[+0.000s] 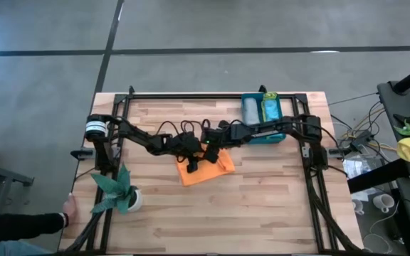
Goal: Roll microfiber towels into tight, uniform cylinder then place into a basket
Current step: Roll the orange towel
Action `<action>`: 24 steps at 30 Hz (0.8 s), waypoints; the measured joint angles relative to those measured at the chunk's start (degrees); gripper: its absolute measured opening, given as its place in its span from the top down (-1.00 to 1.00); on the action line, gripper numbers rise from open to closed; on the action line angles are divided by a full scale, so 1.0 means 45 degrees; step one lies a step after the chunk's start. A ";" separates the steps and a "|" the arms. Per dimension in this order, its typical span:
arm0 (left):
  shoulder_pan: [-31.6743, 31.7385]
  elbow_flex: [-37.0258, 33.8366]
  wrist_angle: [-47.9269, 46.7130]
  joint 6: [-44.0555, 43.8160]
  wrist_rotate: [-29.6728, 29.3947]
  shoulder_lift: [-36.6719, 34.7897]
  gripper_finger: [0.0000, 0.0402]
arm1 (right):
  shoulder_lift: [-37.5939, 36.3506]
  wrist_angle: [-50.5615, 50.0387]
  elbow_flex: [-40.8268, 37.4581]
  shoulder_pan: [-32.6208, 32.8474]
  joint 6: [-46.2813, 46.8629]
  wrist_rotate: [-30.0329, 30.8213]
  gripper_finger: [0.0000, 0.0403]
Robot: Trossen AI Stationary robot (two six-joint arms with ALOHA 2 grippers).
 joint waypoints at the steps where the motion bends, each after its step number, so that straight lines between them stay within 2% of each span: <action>1: 0.0000 0.0000 0.0020 0.0000 -0.0003 -0.0003 0.18 | 0.0130 0.0149 0.0010 -0.0039 0.0183 0.0004 0.10; 5: 0.0005 -0.0005 0.0028 0.0000 -0.0016 -0.0022 0.18 | 0.0476 0.0461 0.0181 -0.0111 0.0949 0.0044 0.14; 8: 0.0005 -0.0061 0.0008 -0.0012 -0.0042 -0.0028 0.18 | 0.0578 0.0417 0.0249 -0.0117 0.1452 0.0114 0.24; 11: 0.0005 -0.0087 0.0020 -0.0024 -0.0047 -0.0042 0.18 | 0.0595 0.0415 0.0270 -0.0112 0.1628 0.0685 0.40; 15: 0.0005 -0.0087 0.0025 -0.0029 -0.0052 -0.0043 0.18 | 0.0595 0.0429 0.0277 -0.0177 0.1724 0.0933 0.74; 17: 0.0005 -0.0105 0.0030 -0.0029 -0.0055 -0.0047 0.18 | 0.0472 0.0385 0.0277 -0.0199 0.1717 0.0648 0.90; 24: 0.0028 -0.0205 0.0137 -0.0034 -0.0051 -0.0139 0.18 | -0.0232 0.0309 0.0168 -0.0151 0.1338 -0.0865 0.95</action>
